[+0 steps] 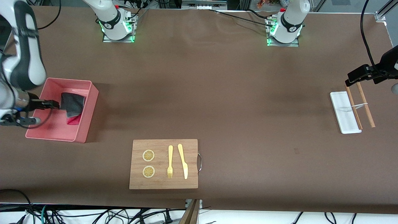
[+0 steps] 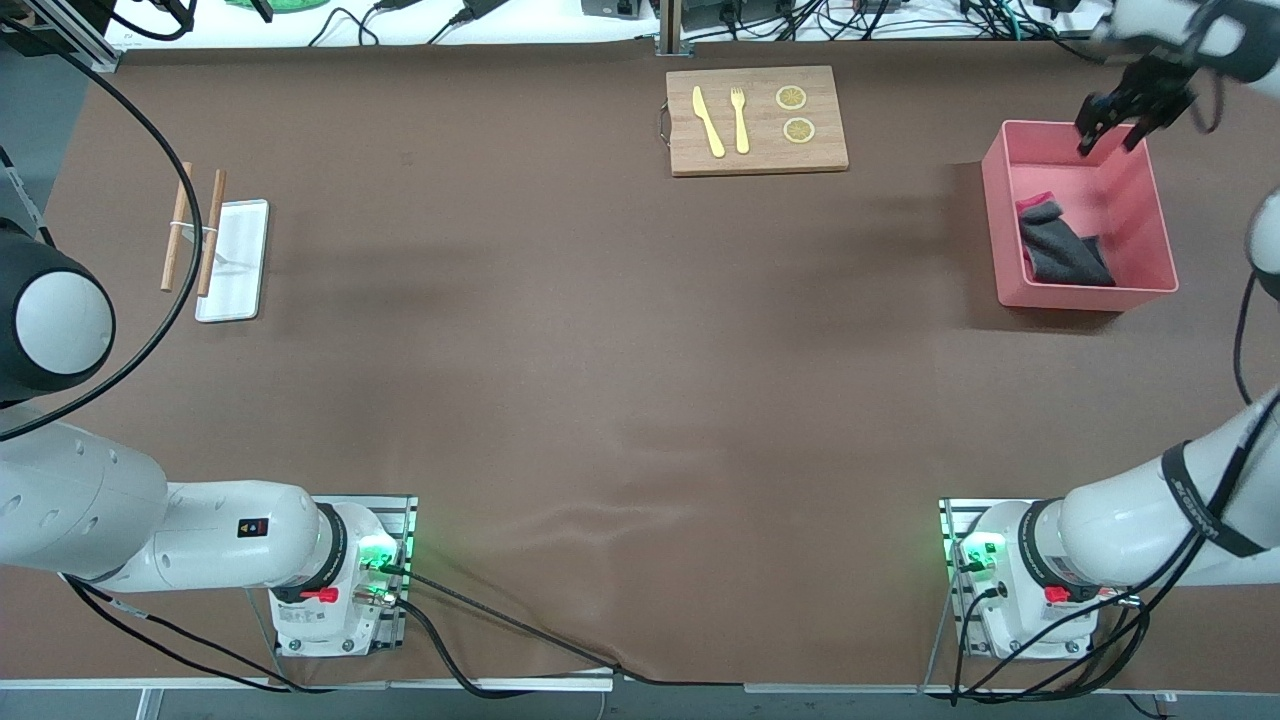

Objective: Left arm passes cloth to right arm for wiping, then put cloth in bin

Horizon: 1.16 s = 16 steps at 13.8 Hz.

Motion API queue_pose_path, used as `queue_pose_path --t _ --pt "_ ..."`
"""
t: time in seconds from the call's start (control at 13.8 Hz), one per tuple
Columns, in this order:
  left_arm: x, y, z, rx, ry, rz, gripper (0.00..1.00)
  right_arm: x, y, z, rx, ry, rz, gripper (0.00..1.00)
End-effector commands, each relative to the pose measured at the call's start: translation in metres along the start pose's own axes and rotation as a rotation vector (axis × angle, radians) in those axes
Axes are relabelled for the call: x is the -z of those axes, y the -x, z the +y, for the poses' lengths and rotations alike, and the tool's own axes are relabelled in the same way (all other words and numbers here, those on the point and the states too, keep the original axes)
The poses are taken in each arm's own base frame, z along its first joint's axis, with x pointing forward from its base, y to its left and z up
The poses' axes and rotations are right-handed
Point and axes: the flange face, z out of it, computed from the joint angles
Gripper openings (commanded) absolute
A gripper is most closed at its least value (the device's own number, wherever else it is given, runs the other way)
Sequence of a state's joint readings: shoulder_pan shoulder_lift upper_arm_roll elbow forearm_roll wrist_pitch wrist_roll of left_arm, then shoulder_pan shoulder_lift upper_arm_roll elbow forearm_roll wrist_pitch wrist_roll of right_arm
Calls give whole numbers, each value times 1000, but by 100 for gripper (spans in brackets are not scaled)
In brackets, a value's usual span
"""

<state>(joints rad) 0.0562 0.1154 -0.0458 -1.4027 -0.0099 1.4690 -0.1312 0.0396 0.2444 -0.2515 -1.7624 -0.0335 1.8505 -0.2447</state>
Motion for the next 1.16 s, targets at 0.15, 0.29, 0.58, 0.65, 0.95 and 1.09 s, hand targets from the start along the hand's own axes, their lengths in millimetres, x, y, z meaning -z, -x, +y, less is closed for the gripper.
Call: queue_pose_path --t 0.15,0.29,0.58,0.65,0.95,1.09 --pt "2 -7 -7 10 6 0 100 113 57 -52 -67 -36 -21 100" --pt "-7 -14 -7 8 5 -11 100 157 91 -93 7 -27 5 100" --pt "-7 -14 -11 2 10 -12 100 197 120 -112 48 28 33 100" --pt "-7 -14 -14 -12 15 -12 100 207 121 -111 45 33 68 100" --pt "-7 -17 -21 -6 55 -5 100 214 119 -113 8 7 102 100" --pt "-6 -17 -24 -3 62 -3 100 212 118 -116 -47 5 96 100"
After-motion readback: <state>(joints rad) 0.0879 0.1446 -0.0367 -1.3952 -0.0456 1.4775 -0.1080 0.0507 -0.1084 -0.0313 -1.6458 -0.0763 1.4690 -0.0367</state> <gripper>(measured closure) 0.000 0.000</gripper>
